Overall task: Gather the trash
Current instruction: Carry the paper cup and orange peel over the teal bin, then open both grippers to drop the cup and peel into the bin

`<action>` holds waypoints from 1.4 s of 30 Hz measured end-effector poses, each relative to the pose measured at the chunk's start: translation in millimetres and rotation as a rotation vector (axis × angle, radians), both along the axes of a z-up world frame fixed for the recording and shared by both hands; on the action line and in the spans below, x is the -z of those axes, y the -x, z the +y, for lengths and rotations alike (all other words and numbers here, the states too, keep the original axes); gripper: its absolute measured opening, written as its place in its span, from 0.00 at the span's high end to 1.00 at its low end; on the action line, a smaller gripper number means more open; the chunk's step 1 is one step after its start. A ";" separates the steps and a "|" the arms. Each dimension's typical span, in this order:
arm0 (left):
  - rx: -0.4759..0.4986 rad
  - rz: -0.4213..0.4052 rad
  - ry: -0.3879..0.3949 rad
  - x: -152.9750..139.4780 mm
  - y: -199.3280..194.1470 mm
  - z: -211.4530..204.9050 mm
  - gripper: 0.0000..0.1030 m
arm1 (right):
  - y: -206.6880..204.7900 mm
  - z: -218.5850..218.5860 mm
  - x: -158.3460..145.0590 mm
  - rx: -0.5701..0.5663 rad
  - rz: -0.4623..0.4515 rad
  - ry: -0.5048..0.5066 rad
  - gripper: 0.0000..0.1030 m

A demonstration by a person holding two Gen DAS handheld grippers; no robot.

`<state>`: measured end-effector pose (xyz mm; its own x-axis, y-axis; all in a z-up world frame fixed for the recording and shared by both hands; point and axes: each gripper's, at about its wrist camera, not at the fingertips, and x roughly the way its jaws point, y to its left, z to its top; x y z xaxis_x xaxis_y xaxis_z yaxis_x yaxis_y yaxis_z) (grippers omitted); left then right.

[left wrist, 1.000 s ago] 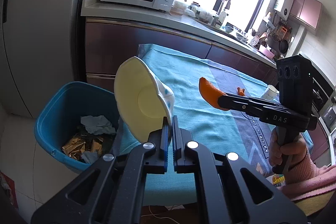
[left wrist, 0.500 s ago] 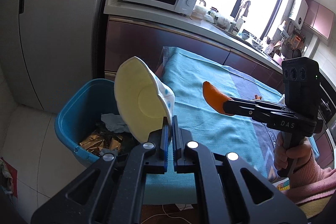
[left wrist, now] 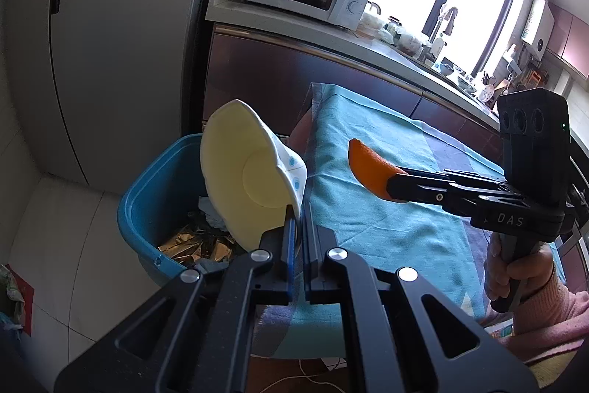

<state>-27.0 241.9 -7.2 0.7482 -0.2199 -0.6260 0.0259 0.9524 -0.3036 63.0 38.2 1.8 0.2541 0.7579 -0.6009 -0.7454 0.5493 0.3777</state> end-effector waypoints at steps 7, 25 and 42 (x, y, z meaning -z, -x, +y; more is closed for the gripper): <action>-0.021 0.015 0.007 6.4 -2.7 7.6 0.97 | -4.8 19.2 4.7 -0.028 0.010 0.023 0.88; -0.079 0.087 0.010 31.0 -19.5 25.9 0.97 | -20.8 51.0 19.9 -0.051 0.042 0.088 0.88; -0.113 0.206 0.001 73.3 -60.7 33.2 0.96 | -38.3 89.5 52.0 -0.058 0.093 0.185 0.87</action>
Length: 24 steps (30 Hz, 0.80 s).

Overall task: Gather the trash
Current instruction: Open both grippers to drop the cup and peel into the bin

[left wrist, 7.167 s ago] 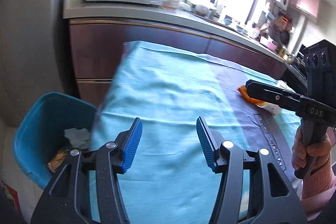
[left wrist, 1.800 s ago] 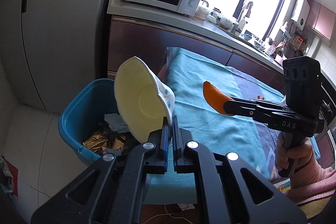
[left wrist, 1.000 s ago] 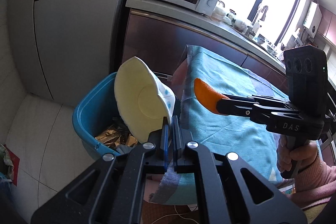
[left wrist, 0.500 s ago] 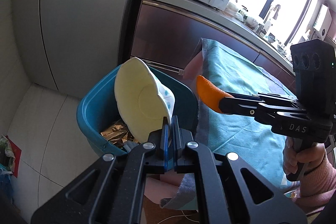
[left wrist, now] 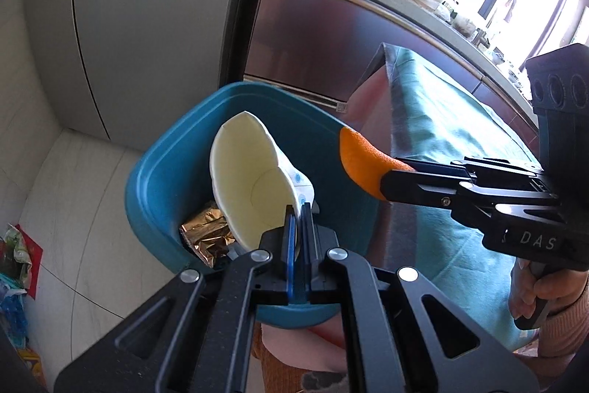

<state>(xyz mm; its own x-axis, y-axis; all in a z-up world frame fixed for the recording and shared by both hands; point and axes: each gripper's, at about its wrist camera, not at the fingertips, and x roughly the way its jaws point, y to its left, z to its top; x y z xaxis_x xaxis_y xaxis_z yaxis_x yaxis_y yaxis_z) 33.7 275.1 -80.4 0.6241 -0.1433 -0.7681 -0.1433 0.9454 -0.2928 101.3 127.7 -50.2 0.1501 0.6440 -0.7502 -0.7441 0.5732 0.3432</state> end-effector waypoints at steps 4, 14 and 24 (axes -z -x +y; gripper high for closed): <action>-0.002 0.021 0.004 10.4 -11.4 1.3 0.96 | -2.3 5.8 7.2 0.009 0.011 0.020 0.85; -0.028 0.035 0.054 31.3 -29.6 2.3 0.96 | -8.4 -3.4 7.8 0.037 0.039 -0.002 0.82; 0.007 -0.064 0.029 5.7 -5.7 -13.9 0.82 | 0.2 -35.7 -13.2 0.050 0.010 -0.077 0.68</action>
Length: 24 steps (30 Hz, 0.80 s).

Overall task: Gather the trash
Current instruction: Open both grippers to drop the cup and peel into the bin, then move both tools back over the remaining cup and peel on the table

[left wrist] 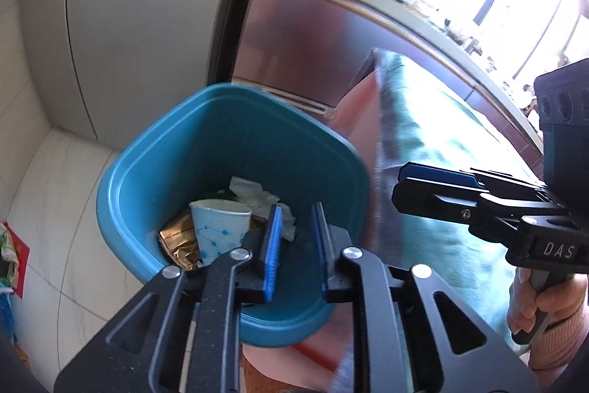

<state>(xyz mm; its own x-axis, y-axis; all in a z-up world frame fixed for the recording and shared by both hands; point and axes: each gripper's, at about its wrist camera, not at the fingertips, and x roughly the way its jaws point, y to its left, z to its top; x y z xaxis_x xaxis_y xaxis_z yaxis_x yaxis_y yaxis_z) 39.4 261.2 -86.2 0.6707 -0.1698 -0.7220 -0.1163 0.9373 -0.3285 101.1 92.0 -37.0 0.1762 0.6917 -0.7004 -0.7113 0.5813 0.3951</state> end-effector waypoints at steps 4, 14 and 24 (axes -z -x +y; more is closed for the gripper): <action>0.026 -0.070 -0.032 -20.4 14.6 -17.1 0.66 | 12.3 -25.2 -13.7 0.010 -0.042 -0.029 0.60; 0.198 -0.216 -0.104 -60.4 37.8 -95.5 0.41 | 31.8 -137.7 -28.9 0.203 -0.114 -0.064 0.55; 0.427 -0.194 -0.091 -57.6 11.1 -197.1 0.41 | 53.5 -269.2 -17.2 0.550 -0.147 -0.020 0.54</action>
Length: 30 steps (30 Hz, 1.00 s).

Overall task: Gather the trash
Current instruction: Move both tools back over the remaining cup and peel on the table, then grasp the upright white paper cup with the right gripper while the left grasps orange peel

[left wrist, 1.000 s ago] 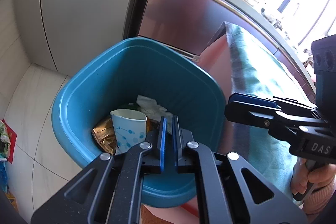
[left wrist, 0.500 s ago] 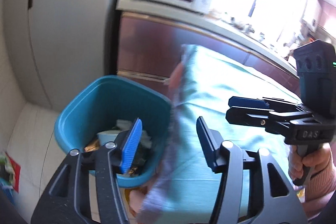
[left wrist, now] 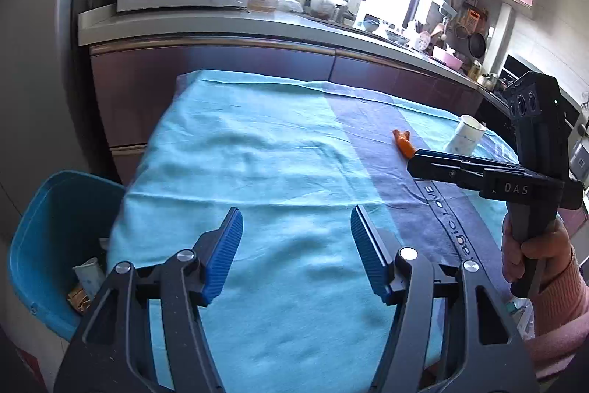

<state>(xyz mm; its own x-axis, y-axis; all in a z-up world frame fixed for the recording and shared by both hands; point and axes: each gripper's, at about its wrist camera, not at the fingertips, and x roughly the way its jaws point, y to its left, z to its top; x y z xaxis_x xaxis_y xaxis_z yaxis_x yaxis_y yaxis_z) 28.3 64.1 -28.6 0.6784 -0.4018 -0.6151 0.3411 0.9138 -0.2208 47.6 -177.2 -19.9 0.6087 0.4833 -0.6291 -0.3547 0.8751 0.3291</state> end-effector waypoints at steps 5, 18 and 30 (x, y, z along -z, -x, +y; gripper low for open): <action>0.088 0.037 -0.008 6.4 -16.9 -49.6 0.42 | 6.3 -62.6 11.3 0.174 0.002 0.024 0.47; 0.226 0.122 -0.022 11.9 -61.6 -146.2 0.43 | 1.5 -163.5 22.7 0.415 -0.006 0.099 0.23; 0.248 0.227 -0.022 24.4 -105.2 -194.4 0.48 | -28.8 -166.9 22.0 0.368 -0.017 0.161 0.19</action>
